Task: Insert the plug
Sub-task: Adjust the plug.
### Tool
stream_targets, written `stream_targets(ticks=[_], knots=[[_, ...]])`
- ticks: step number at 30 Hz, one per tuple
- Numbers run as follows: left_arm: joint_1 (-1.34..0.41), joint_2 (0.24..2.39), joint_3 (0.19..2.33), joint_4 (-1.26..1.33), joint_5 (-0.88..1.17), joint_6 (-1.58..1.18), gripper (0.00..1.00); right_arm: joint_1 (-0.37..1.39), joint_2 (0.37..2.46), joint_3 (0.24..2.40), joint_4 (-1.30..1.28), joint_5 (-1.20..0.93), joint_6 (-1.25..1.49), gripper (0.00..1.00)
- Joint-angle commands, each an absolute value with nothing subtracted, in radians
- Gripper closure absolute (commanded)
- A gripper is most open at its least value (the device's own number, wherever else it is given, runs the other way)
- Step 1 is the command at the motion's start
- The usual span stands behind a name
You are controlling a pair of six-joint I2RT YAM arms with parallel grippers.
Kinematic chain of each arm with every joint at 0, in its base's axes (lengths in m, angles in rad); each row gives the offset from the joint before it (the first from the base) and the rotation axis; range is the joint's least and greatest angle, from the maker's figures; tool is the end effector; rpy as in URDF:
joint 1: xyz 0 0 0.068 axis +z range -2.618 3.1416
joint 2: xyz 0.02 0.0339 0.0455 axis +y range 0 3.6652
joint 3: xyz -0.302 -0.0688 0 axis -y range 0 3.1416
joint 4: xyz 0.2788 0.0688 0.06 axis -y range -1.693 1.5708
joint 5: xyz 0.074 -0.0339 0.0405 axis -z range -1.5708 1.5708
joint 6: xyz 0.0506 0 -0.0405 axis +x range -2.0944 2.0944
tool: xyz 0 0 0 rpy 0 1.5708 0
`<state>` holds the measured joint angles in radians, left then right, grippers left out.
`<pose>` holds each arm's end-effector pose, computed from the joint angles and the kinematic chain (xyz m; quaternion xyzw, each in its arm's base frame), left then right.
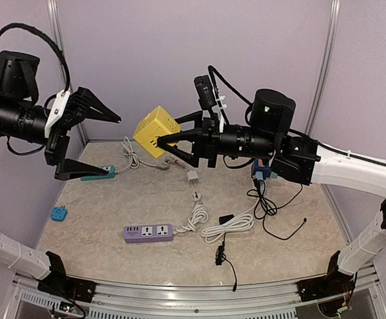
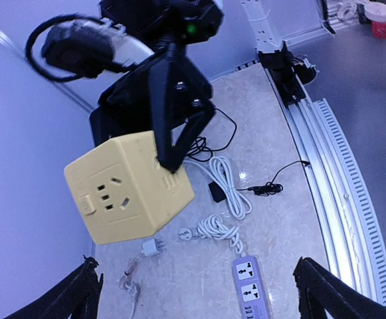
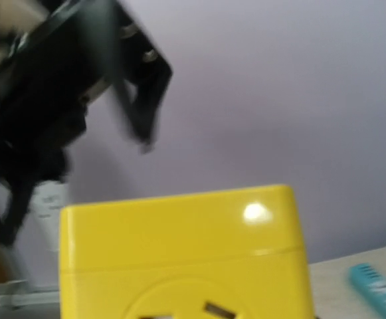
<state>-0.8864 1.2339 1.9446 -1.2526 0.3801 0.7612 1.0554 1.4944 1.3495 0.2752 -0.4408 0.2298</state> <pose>0.1094 -0.1637 0.5635 0.6904 0.5126 -0.1944 0.4720 0.1785 0.3589 0.4493 -0.4087 0.5236 0.5550 0.5008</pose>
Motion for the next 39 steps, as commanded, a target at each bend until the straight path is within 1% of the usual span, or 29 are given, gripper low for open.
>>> stream_targets(ticks=[1,4,6,14,19,23,26,30,32,34,36,39], knots=[[-1.086,1.136,1.822,-1.129,0.134,1.141,0.01,1.062,1.512,1.48,0.127,-0.591,0.312,1.0],[-1.176,1.106,1.757,-1.134,0.021,1.359,0.01,1.08,1.53,1.543,-0.073,-0.563,0.239,1.0],[-1.204,1.098,1.721,-1.108,0.004,1.405,0.01,1.097,1.541,1.552,-0.143,-0.562,0.199,1.0],[-1.224,1.091,1.657,-1.004,-0.105,1.442,0.01,1.144,1.577,1.556,-0.162,-0.588,0.141,1.0],[-1.23,1.094,1.597,-0.996,-0.086,1.386,0.01,1.146,1.604,1.56,-0.111,-0.625,0.152,1.0],[-1.265,1.079,1.582,-0.966,-0.103,1.248,0.01,1.148,1.607,1.548,-0.106,-0.586,0.145,1.0],[-1.263,1.071,1.598,-0.926,-0.108,1.083,0.01,1.147,1.573,1.492,-0.046,-0.546,0.128,1.0],[-1.231,1.061,1.59,-0.918,-0.061,0.837,0.01,1.149,1.548,1.439,0.055,-0.497,0.115,1.0],[-1.176,1.048,1.56,-0.884,-0.055,0.655,0.01,1.149,1.535,1.403,0.119,-0.446,0.117,1.0],[-1.069,1.033,1.523,-0.868,0.032,0.506,0.01,1.149,1.518,1.341,0.228,-0.409,0.119,1.0],[-0.975,1.006,1.477,-0.844,0.127,0.434,0.01,1.153,1.51,1.275,0.375,-0.389,0.127,1.0],[-0.938,0.982,1.448,-0.827,0.18,0.412,0.01,1.167,1.534,1.255,0.474,-0.366,0.112,1.0]])
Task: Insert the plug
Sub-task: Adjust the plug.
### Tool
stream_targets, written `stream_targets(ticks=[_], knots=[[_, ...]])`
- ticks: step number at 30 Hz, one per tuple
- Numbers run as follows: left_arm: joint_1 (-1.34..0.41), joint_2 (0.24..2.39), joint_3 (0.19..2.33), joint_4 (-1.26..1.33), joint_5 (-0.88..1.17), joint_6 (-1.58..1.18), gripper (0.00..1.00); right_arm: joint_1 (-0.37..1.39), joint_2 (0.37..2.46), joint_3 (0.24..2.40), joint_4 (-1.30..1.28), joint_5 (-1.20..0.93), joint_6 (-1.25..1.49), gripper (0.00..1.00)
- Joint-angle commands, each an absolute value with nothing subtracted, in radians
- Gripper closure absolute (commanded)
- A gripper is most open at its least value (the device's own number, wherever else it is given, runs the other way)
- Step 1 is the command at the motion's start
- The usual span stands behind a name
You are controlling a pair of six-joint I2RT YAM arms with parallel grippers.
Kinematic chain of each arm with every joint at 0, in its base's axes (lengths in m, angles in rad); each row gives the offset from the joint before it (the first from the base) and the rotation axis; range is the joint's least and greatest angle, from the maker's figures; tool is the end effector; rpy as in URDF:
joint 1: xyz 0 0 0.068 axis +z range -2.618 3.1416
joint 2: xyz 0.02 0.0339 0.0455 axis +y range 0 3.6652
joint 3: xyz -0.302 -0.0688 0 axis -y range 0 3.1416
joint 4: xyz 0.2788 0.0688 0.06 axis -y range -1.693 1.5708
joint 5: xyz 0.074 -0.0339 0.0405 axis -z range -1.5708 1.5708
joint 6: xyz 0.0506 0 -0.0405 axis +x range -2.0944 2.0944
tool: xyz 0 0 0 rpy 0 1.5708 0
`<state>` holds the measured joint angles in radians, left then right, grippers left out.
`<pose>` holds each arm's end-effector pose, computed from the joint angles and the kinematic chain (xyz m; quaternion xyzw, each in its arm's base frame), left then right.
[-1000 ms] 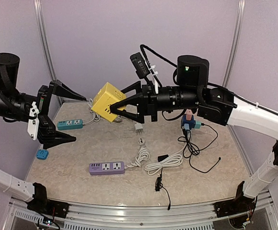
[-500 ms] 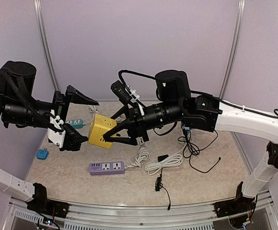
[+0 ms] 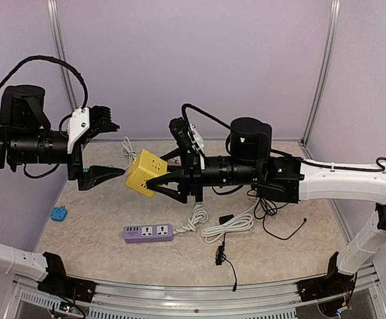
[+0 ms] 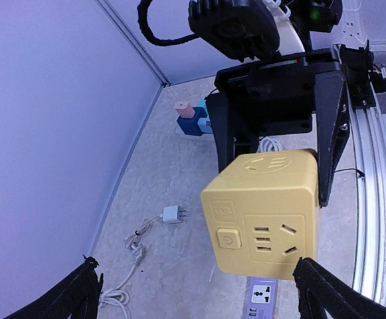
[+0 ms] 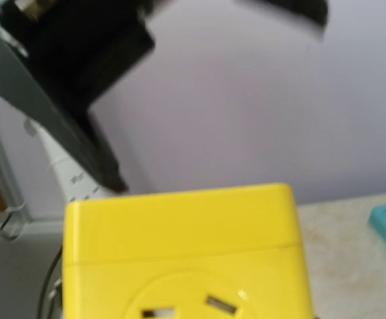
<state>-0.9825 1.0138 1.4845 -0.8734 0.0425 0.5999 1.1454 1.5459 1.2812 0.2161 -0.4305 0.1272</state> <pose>0.1071 -0.1644 0.5010 0.6014 0.5780 -0.1222 0.5379 0.1529 0.3886 0.3945 -0.4734 0.5459 0.5248 0.4500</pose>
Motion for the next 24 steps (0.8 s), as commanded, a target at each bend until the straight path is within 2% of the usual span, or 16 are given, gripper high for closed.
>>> stream_targets(ticks=[1,11,16,18,20,24], knots=[[-0.939,0.982,1.449,-0.828,0.189,0.414,0.01,1.171,1.544,1.26,0.485,-0.355,0.105,1.0],[-0.936,1.027,1.458,-0.866,0.284,0.505,0.01,1.177,1.611,1.268,0.625,-0.356,0.109,1.0],[-0.94,1.045,1.484,-0.876,0.283,0.534,0.11,1.177,1.622,1.276,0.595,-0.368,0.089,1.0],[-0.94,1.05,1.489,-0.874,0.283,0.531,0.19,1.178,1.624,1.273,0.594,-0.372,0.086,1.0],[-0.942,1.054,1.489,-0.873,0.286,0.525,0.32,1.177,1.626,1.273,0.593,-0.371,0.084,1.0],[-0.94,1.061,1.487,-0.87,0.278,0.5,0.65,1.177,1.624,1.272,0.594,-0.373,0.081,1.0]])
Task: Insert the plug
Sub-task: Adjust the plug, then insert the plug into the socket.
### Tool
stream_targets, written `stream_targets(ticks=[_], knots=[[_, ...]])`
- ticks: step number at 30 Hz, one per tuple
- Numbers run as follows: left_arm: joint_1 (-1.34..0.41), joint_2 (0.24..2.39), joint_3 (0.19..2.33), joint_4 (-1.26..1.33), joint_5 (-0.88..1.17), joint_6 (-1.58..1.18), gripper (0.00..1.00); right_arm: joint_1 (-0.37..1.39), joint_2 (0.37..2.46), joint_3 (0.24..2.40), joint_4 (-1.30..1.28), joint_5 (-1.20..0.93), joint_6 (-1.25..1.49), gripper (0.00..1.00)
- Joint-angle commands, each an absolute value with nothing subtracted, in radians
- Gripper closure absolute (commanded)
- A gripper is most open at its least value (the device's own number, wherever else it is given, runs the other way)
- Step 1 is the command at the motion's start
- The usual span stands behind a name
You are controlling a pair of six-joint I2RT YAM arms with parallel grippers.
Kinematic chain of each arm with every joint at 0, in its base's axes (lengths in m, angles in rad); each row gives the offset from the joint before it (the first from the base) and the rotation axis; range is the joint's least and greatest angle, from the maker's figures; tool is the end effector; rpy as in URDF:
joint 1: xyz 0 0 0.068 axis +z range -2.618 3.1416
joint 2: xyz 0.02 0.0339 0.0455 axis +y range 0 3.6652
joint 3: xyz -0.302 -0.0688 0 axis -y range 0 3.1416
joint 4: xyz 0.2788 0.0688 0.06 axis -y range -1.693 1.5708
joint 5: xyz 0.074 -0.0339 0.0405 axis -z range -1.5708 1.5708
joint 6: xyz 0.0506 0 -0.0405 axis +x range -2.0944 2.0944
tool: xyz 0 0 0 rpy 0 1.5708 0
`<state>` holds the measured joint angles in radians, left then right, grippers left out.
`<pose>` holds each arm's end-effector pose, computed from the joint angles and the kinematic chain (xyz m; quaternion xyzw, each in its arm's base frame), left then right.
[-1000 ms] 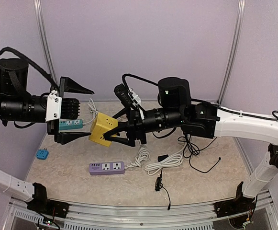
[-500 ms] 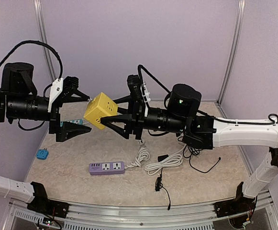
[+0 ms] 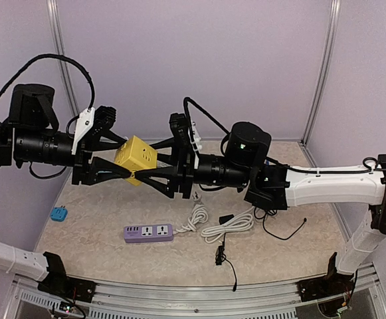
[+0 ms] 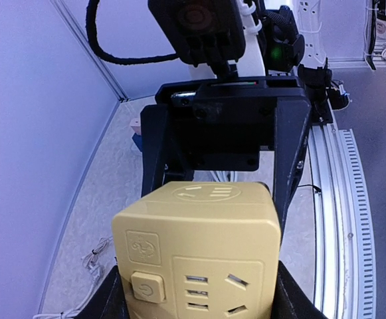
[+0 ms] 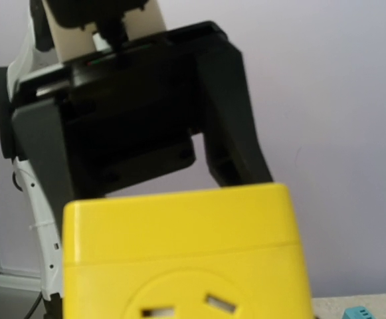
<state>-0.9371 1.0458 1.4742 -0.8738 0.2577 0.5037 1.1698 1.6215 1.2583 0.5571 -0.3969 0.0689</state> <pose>0.1129 -0.1755 0.4923 0.6049 0.5852 -0.2199 0.4933 0.1520 0.4087 0.3954 -0.4556 0.4512 0.5415 0.5437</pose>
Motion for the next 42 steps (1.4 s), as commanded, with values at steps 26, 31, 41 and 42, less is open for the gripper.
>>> stream_targets(ticks=[26,31,41,42], knots=[[-0.837,1.25,1.047,-0.875,0.126,0.686,1.0,1.06,1.216,0.82,0.186,0.16,0.168,0.0],[-0.802,1.34,0.999,-0.774,0.132,0.697,1.0,1.053,1.174,0.749,0.202,0.181,0.164,0.0],[-0.746,1.383,0.963,-0.732,0.166,0.8,1.0,1.028,1.14,0.695,0.238,0.168,0.139,0.0],[-0.746,1.383,0.96,-0.731,0.168,0.803,1.0,1.028,1.141,0.695,0.238,0.166,0.136,0.0]])
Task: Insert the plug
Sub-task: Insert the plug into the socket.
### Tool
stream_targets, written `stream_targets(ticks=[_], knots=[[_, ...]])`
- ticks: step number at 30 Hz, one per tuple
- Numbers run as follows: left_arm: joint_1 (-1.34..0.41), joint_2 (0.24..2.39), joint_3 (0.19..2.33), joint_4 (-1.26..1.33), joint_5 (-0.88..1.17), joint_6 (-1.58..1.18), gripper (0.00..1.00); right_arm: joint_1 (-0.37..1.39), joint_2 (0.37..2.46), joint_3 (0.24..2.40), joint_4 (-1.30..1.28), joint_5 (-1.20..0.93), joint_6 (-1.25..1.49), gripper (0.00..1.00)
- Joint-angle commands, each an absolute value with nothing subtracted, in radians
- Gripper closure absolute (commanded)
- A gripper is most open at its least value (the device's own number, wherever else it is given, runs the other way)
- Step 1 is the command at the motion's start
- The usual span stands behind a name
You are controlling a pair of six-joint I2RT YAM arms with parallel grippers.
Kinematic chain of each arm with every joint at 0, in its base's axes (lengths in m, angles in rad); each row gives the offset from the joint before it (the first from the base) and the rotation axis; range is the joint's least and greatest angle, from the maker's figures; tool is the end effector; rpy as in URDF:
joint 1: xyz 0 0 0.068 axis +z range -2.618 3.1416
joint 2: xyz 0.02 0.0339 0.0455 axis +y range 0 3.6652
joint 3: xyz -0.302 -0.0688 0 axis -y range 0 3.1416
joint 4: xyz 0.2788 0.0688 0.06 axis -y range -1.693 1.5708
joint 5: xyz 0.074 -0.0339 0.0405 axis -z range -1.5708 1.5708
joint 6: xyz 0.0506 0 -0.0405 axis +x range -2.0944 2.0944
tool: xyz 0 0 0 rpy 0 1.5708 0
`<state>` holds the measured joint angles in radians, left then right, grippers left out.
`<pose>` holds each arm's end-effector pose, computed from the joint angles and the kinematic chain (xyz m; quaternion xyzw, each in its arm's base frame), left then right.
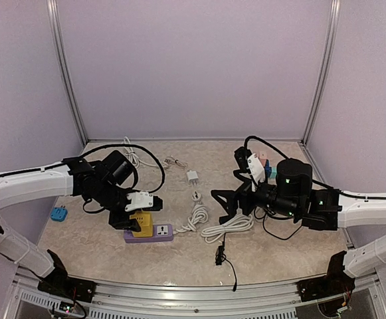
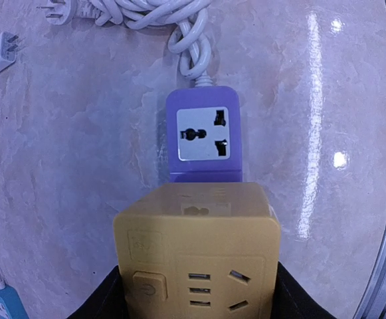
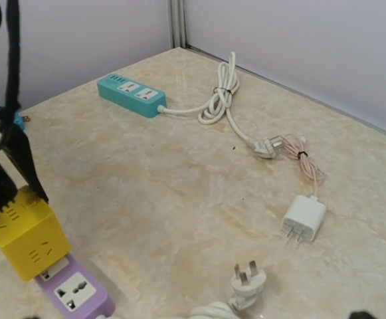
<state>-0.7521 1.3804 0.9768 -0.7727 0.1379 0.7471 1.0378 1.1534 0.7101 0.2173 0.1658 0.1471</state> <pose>0.2074 -0.2036 0.2411 0.6764 0.7069 -0.0680 0.1953 0.1576 0.2506 0.2964 -0.2893 0.7258 0.2929 0.5511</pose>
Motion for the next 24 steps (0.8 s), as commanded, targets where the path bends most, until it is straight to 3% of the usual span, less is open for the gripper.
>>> stream_targets(ticks=[1,18,24], knots=[[-0.746,1.384,0.958,-0.725,0.173,0.801,1.0,1.029,1.14,0.693,0.238,0.166,0.136,0.0],[-0.745,1.37,0.844,-0.647,0.155,0.862,1.0,1.026,1.101,0.684,0.242,0.177,0.13,0.0],[-0.809,1.403,0.782,-0.762,0.139,0.865,1.0,1.026,1.095,0.673,0.252,0.177,0.133,0.0]])
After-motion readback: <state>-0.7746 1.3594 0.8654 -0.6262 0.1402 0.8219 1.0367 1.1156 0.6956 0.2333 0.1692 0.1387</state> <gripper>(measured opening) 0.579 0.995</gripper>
